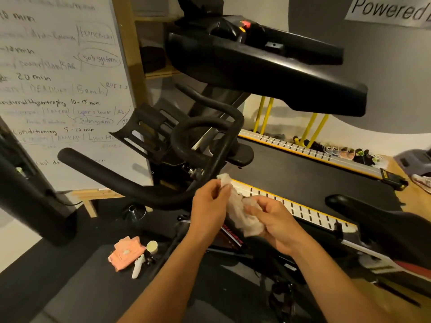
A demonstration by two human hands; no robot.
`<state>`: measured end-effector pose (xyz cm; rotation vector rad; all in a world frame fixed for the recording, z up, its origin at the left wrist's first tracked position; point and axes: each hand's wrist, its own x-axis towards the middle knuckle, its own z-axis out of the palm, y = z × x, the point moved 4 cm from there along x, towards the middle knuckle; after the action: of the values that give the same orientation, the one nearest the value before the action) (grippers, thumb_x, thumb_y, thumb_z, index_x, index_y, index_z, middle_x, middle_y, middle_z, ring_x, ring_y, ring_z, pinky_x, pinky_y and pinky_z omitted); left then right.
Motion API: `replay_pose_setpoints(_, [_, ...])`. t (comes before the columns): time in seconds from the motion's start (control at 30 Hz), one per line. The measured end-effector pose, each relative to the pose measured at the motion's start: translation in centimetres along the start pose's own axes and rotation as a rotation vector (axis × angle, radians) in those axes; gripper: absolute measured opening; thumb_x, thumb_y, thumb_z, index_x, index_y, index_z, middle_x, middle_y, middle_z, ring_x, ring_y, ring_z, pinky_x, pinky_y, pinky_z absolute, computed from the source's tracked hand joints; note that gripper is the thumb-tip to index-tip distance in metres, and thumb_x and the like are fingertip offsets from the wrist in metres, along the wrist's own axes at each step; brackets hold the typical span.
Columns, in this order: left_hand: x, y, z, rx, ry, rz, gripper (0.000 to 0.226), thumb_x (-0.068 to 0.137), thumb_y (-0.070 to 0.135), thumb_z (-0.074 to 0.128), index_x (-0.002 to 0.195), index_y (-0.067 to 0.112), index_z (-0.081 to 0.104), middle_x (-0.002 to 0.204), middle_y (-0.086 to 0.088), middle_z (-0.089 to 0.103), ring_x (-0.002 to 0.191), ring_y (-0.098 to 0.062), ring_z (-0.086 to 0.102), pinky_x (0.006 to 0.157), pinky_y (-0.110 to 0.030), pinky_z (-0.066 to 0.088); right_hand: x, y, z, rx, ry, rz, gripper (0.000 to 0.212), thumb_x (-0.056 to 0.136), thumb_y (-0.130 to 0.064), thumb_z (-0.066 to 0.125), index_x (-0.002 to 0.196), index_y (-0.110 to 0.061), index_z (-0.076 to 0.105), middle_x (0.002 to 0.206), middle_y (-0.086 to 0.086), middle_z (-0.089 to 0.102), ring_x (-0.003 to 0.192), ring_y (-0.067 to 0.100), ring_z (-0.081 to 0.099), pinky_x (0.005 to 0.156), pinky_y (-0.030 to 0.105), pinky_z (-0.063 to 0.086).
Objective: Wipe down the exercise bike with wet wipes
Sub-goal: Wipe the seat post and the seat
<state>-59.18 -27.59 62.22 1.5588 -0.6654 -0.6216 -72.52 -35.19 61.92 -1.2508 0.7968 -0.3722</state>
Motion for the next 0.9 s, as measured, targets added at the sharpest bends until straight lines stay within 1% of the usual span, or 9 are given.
replay_pose_setpoints(0.13, [-1.8, -1.0, 2.1, -0.164, 0.133, -0.118, 0.016, 0.103, 0.024, 0.047, 0.101, 0.02, 0.062, 0.099, -0.008, 0.065, 0.097, -0.022, 0.066, 0.088, -0.044, 0.057, -1.3, 0.5, -3.5, -0.315, 0.012, 0.034, 0.014, 0.093, -0.015, 0.061, 0.1, -0.018, 0.073, 0.103, -0.001, 0.069, 0.095, 0.016, 0.065, 0.08, 0.032, 0.057])
replay_pose_setpoints(0.27, [-3.6, -2.4, 4.9, -0.256, 0.272, -0.152, 0.017, 0.104, 0.026, 0.045, 0.101, 0.03, 0.061, 0.1, -0.001, 0.065, 0.098, -0.017, 0.066, 0.085, -0.035, 0.056, -2.1, 1.5, -7.6, 0.039, 0.151, 0.032, 0.013, 0.096, -0.023, 0.057, 0.098, -0.014, 0.067, 0.103, 0.011, 0.065, 0.096, 0.028, 0.063, 0.093, 0.051, 0.051])
replay_pose_setpoints(0.4, [-5.3, -3.7, 6.4, -0.199, 0.409, -0.225, 0.021, 0.104, 0.031, 0.045, 0.086, 0.026, 0.056, 0.085, -0.001, 0.059, 0.072, -0.012, 0.059, 0.053, -0.027, 0.049, -2.2, 3.6, -11.0, 0.197, 0.227, 0.048, 0.012, 0.096, -0.027, 0.056, 0.097, -0.018, 0.064, 0.092, 0.008, 0.061, 0.084, 0.023, 0.06, 0.079, 0.044, 0.051])
replay_pose_setpoints(0.53, [-7.0, -5.3, 6.5, -0.112, 0.536, -0.248, 0.016, 0.105, 0.025, 0.042, 0.094, 0.024, 0.054, 0.088, -0.009, 0.059, 0.064, -0.017, 0.054, 0.044, -0.026, 0.041, -2.1, 5.2, -12.2, 0.55, 0.148, 0.066, 0.008, 0.092, -0.021, 0.059, 0.099, -0.019, 0.063, 0.088, 0.005, 0.064, 0.078, 0.018, 0.066, 0.072, 0.034, 0.058])
replay_pose_setpoints(0.63, [-8.6, -5.9, 6.3, -0.157, 0.59, -0.282, 0.02, 0.105, 0.018, 0.04, 0.093, 0.023, 0.055, 0.076, -0.011, 0.056, 0.049, -0.017, 0.044, 0.036, -0.024, 0.033, -2.7, 5.5, -12.4, 0.766, 0.055, 0.114, 0.015, 0.097, -0.013, 0.051, 0.105, -0.018, 0.062, 0.096, 0.009, 0.068, 0.059, 0.011, 0.067, 0.047, 0.016, 0.051])
replay_pose_setpoints(0.7, [-9.2, -5.8, 6.3, -0.134, 0.591, -0.29, 0.02, 0.104, 0.017, 0.042, 0.093, 0.02, 0.058, 0.073, -0.012, 0.056, 0.05, -0.016, 0.047, 0.039, -0.025, 0.037, -3.2, 5.8, -11.9, 0.653, -0.136, 0.181, 0.023, 0.093, -0.011, 0.049, 0.11, -0.018, 0.064, 0.109, 0.014, 0.067, 0.07, 0.017, 0.07, 0.05, 0.02, 0.054])
replay_pose_setpoints(0.77, [-9.3, -5.4, 6.6, -0.128, 0.534, -0.285, 0.022, 0.103, 0.016, 0.044, 0.094, 0.02, 0.064, 0.081, -0.007, 0.064, 0.065, -0.014, 0.059, 0.055, -0.028, 0.049, -3.4, 6.9, -11.6, 0.247, -0.34, 0.262, 0.029, 0.09, -0.015, 0.053, 0.116, -0.023, 0.066, 0.119, 0.01, 0.065, 0.098, 0.027, 0.068, 0.073, 0.035, 0.06])
replay_pose_setpoints(0.83, [-8.9, -4.8, 7.4, -0.111, 0.406, -0.266, 0.025, 0.1, 0.011, 0.046, 0.09, 0.019, 0.068, 0.085, -0.002, 0.068, 0.077, -0.011, 0.062, 0.068, -0.027, 0.051, -3.7, 7.9, -11.5, -0.221, -0.452, 0.335, 0.024, 0.091, -0.028, 0.06, 0.113, -0.035, 0.065, 0.122, 0.003, 0.063, 0.108, 0.023, 0.063, 0.091, 0.042, 0.056])
replay_pose_setpoints(0.9, [-8.2, -3.9, 8.7, 0.034, 0.246, -0.199, 0.024, 0.097, 0.008, 0.049, 0.087, 0.017, 0.069, 0.083, -0.002, 0.068, 0.078, -0.01, 0.062, 0.067, -0.022, 0.048, -3.7, 8.0, -11.0, -0.312, -0.482, 0.329, 0.029, 0.085, -0.042, 0.065, 0.114, -0.04, 0.062, 0.12, -0.006, 0.066, 0.11, 0.014, 0.062, 0.1, 0.042, 0.05])
